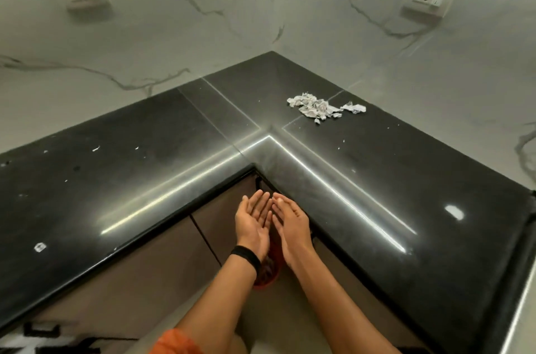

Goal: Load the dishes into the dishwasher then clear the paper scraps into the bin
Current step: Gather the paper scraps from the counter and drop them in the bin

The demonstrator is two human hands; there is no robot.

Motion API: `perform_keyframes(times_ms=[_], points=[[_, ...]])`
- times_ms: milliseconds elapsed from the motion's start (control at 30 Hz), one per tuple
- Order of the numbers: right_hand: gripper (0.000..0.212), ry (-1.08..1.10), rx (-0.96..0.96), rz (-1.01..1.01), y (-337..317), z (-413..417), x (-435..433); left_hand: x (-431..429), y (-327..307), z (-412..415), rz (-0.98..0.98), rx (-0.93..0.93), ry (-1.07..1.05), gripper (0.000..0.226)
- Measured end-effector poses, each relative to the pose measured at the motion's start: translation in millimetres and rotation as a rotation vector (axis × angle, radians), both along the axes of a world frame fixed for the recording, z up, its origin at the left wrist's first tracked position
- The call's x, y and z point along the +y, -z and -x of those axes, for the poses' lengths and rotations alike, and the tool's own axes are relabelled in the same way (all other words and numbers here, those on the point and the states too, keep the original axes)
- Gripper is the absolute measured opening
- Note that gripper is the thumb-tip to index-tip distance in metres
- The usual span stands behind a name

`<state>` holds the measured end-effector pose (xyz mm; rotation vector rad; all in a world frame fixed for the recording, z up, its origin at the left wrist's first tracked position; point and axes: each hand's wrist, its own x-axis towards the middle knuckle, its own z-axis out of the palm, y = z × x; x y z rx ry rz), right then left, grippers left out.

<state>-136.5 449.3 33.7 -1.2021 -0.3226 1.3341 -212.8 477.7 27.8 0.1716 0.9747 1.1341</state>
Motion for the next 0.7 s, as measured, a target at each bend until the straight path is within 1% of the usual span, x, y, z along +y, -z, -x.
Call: perform_keyframes(times_ms=[200,367,500,700], points=[[0.021,0.073,-0.072,-0.046,4.2,-22.3,65.4,74.5,-2.8,-24.7,-0.032,-0.020,0.105,0.047],[0.020,0.215,-0.081,-0.066,3.4,-37.7,138.8,156.8,-7.8,-41.0,-0.050,-0.059,0.235,0.049],[0.020,0.300,-0.160,-0.075,-2.3,-43.3,195.0,225.1,-8.5,-50.4,-0.056,-0.083,0.335,0.050],[0.019,0.311,-0.270,-0.061,-3.9,-64.5,248.8,288.8,-16.4,-63.8,-0.062,-0.112,0.429,0.049]])
